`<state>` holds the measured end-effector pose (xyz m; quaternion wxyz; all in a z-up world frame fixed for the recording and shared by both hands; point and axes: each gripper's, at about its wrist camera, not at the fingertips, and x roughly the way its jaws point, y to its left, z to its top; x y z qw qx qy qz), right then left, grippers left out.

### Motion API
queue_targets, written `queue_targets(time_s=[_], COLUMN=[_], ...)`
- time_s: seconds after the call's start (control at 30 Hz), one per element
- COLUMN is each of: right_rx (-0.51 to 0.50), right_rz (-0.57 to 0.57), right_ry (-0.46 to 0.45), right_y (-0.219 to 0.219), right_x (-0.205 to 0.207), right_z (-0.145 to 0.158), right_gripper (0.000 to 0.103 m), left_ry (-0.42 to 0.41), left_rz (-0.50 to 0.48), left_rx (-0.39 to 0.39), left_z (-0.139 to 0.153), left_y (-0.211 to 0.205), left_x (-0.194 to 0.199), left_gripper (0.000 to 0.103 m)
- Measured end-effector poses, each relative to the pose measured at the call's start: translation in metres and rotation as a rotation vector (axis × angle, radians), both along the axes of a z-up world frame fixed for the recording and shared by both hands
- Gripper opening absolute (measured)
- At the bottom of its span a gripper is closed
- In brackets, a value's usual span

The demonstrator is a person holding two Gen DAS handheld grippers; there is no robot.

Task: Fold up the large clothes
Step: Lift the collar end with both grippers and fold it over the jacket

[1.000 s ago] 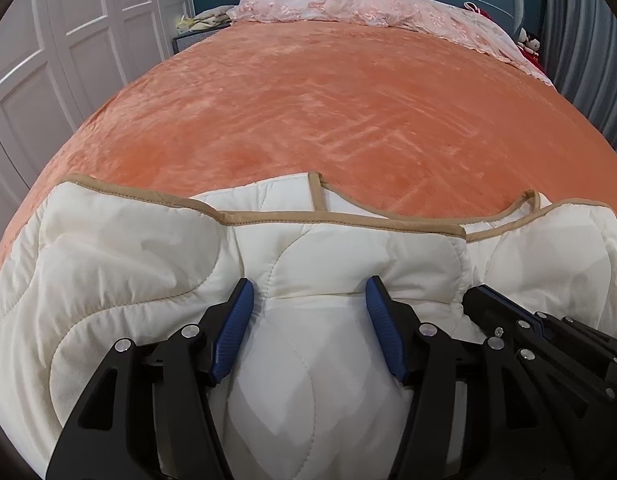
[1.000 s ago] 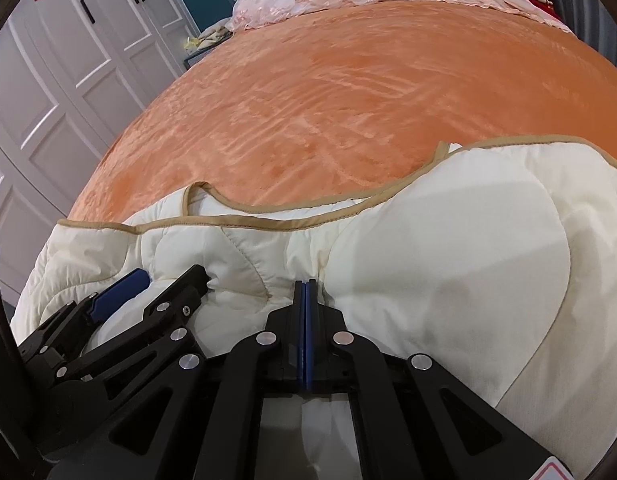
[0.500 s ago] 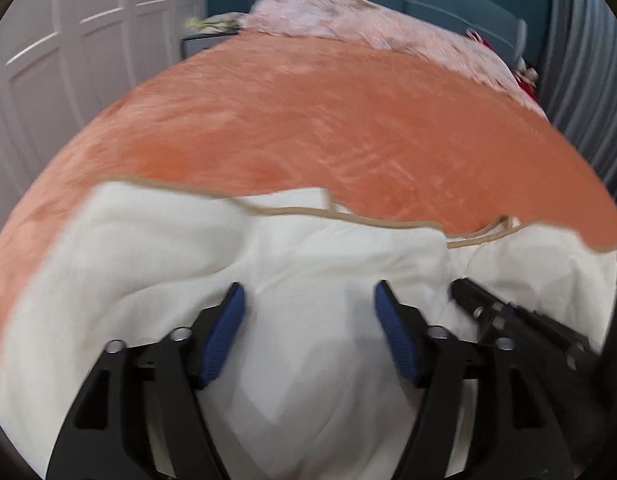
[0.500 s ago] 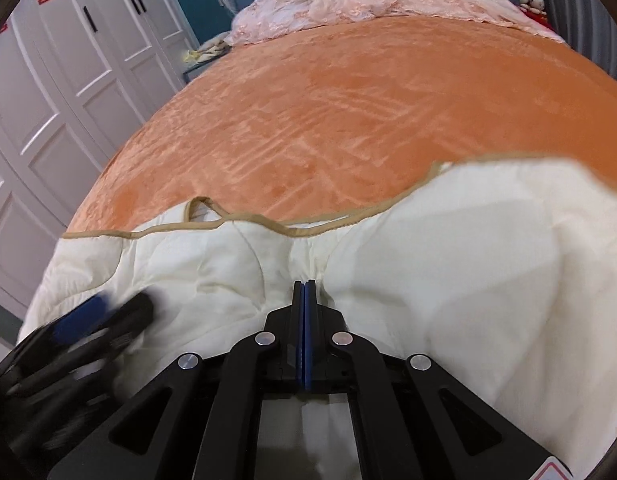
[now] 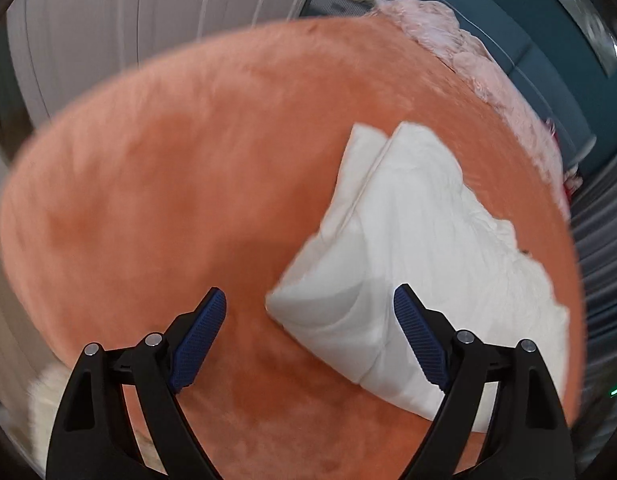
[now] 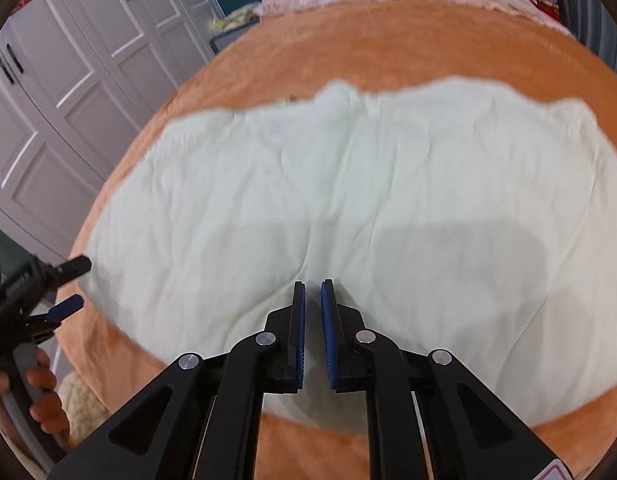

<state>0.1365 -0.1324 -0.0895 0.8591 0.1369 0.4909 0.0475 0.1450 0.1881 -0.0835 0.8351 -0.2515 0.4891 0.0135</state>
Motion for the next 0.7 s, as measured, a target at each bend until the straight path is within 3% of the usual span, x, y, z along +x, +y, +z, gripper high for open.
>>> queue_targets(time_s=[0.13, 0.23, 0.33, 0.37, 0.47, 0.6, 0.7], right_rx=[-0.017, -0.012, 0.006, 0.017, 0.061, 0.038, 0.036], right_rz=[-0.007, -0.017, -0.020, -0.021, -0.051, -0.022, 0.011], right_ry=[0.003, 0.007, 0.003, 0.005, -0.014, 0.025, 0.040], right_y=[0.004, 0.003, 0.002, 0.000, -0.014, -0.019, -0.005], right_x=[-0.001, 0.001, 0.001, 0.000, -0.017, -0.037, -0.044], right_z=[-0.008, -0.013, -0.012, -0.010, 0.009, 0.009, 0.001], right_gripper=[0.011, 0.009, 0.009, 0.008, 0.008, 0.006, 0.005], left_ry=[0.048, 0.037, 0.033, 0.026, -0.019, -0.122, -0.200], left_rz=[-0.029, -0.029, -0.049, -0.059, -0.079, -0.107, -0.144], left_rx=[-0.122, -0.104, -0.072, -0.067, -0.030, -0.057, -0.035], left_z=[-0.026, -0.026, -0.019, -0.015, 0.005, 0.044, 0.080], left_y=[-0.010, -0.023, -0.034, -0.037, -0.041, -0.038, -0.044], left_x=[0.007, 0.011, 0.014, 0.014, 0.010, -0.001, -0.015], left_gripper=[0.084, 0.083, 0.059, 0.043, 0.021, 0.016, 0.015])
